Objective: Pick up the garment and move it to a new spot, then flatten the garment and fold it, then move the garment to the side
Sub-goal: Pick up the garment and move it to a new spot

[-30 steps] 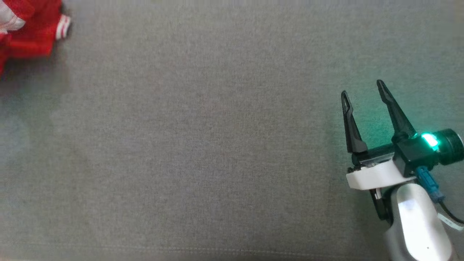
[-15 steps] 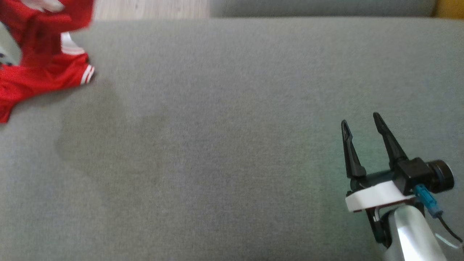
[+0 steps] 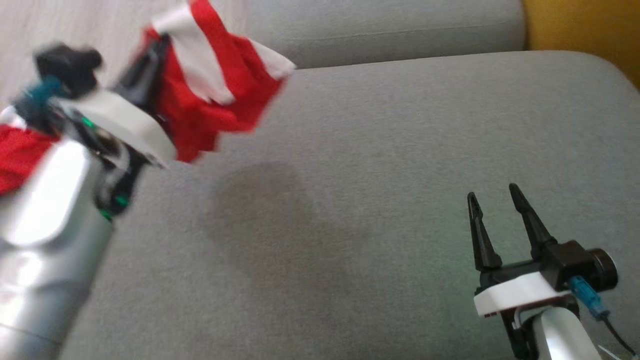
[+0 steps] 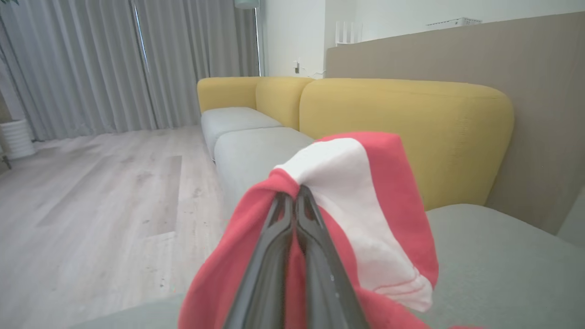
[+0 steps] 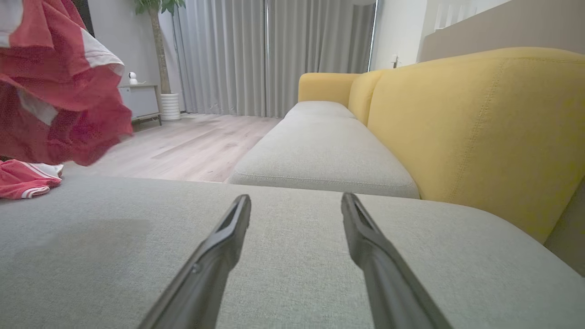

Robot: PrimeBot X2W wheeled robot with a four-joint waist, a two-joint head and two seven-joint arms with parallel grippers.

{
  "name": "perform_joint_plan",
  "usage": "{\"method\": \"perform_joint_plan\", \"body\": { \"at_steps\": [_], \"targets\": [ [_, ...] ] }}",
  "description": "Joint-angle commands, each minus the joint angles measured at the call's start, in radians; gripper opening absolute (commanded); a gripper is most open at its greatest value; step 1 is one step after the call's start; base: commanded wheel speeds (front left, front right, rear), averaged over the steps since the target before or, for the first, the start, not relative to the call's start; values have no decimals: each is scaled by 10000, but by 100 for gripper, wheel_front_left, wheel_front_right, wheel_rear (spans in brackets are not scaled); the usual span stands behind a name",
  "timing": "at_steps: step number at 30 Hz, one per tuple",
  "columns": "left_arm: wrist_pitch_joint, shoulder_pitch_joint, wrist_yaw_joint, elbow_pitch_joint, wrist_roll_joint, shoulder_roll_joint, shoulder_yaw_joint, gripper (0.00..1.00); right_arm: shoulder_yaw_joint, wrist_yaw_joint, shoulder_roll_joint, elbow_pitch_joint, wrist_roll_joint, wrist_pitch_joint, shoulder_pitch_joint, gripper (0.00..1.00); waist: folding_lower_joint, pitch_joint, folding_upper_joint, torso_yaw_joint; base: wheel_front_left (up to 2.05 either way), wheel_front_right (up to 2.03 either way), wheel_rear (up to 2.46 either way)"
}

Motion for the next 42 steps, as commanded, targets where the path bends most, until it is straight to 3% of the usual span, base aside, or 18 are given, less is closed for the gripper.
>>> {"method": "perform_joint_plan", "body": {
  "at_steps": [1, 10, 17, 25, 35, 36, 37, 38, 42],
  "targets": [
    [-145, -334, 89, -299, -66, 252, 357, 0, 254, 75, -24, -359, 102, -134, -223, 100, 0, -75, -1, -136, 0, 0, 0],
    [-1086, 1087, 297, 909, -468, -1659, -241, 0, 340, 75, -24, -408, 305, -135, -113, 100, 0, 35, -1, -559, 0, 0, 0],
    [-1554, 1800, -20, 2556, -771, -3085, -952, 0, 449, 75, -24, -354, 390, -135, -99, 100, 0, 65, -1, -768, 0, 0, 0],
    [-2421, 2268, -162, 3716, -835, -3625, -1630, 0, 410, 75, -24, -277, 424, -135, -6, 100, 0, 51, -1, -773, 0, 0, 0],
    [-2847, 2461, -159, 3953, -1334, -3750, -2404, 0, 487, 75, -24, -129, 560, -135, 54, 100, 0, 67, -1, -666, 0, 0, 0],
    [-2911, 2445, -82, 3928, -1356, -3751, -2490, 33, 494, 75, -24, -115, 570, -135, 45, 100, 0, 66, -1, -655, 0, 0, 0],
    [-2979, 2423, 7, 3907, -1349, -3752, -2562, 59, 499, 75, -24, -102, 580, -135, 36, 100, 0, 62, -1, -640, 0, 0, 0],
    [-3041, 2390, 87, 3900, -1321, -3752, -2610, 100, 504, 75, -24, -90, 589, -135, 31, 100, 0, 54, -1, -621, 0, 0, 0],
    [-3181, 2188, 350, 3811, -1018, -3753, -2574, 100, 465, 75, -24, -62, 611, -135, 66, 100, 0, -63, -1, -472, 0, 0, 0]
  ]
}}
